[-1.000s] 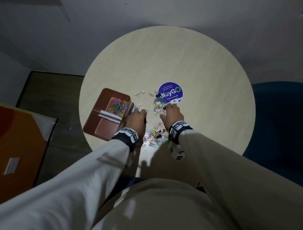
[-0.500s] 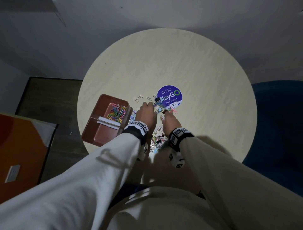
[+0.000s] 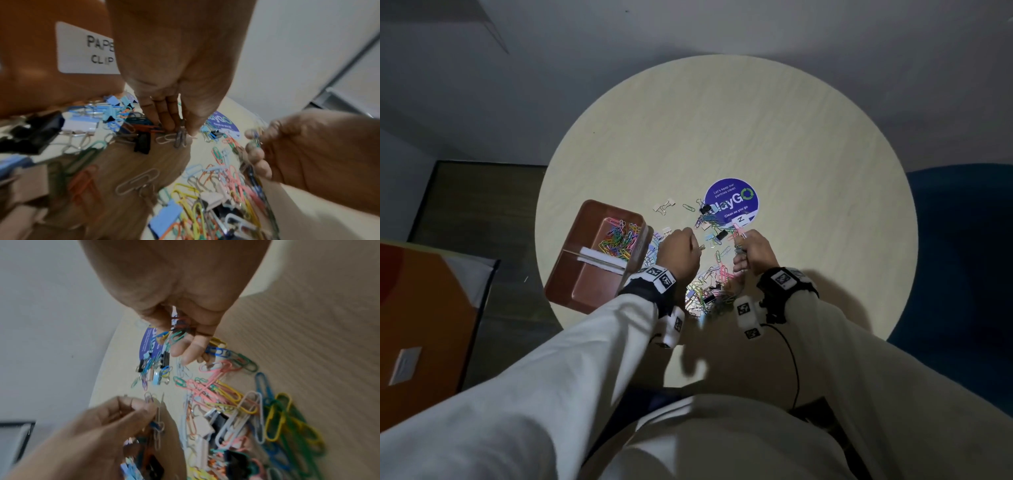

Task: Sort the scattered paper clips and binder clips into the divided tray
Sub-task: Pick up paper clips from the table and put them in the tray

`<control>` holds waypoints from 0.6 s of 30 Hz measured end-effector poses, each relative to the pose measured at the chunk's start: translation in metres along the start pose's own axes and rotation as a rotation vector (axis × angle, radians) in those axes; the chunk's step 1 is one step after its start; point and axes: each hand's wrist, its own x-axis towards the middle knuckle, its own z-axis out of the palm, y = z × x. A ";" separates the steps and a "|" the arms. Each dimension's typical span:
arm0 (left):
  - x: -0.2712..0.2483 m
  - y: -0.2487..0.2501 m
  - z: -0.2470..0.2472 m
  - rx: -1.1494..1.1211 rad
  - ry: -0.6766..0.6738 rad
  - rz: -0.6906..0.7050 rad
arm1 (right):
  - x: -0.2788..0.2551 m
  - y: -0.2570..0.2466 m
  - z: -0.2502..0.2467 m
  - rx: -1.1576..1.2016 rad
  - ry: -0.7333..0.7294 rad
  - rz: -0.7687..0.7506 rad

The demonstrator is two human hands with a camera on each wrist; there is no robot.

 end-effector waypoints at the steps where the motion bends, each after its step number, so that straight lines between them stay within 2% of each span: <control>1: 0.000 -0.003 -0.001 -0.102 -0.008 -0.014 | 0.000 -0.001 -0.002 0.028 -0.007 0.010; 6: -0.005 -0.001 -0.016 -0.545 0.005 -0.125 | 0.002 -0.002 0.002 -0.044 -0.004 -0.062; 12: -0.007 0.007 -0.025 -0.864 -0.014 -0.106 | 0.020 -0.016 0.017 -0.132 0.005 -0.127; 15: 0.000 0.009 -0.027 -0.921 -0.024 -0.140 | 0.029 -0.023 0.020 -0.245 -0.006 -0.158; 18: 0.010 0.010 -0.027 -0.955 -0.002 -0.219 | 0.033 -0.031 0.018 -0.512 0.028 -0.233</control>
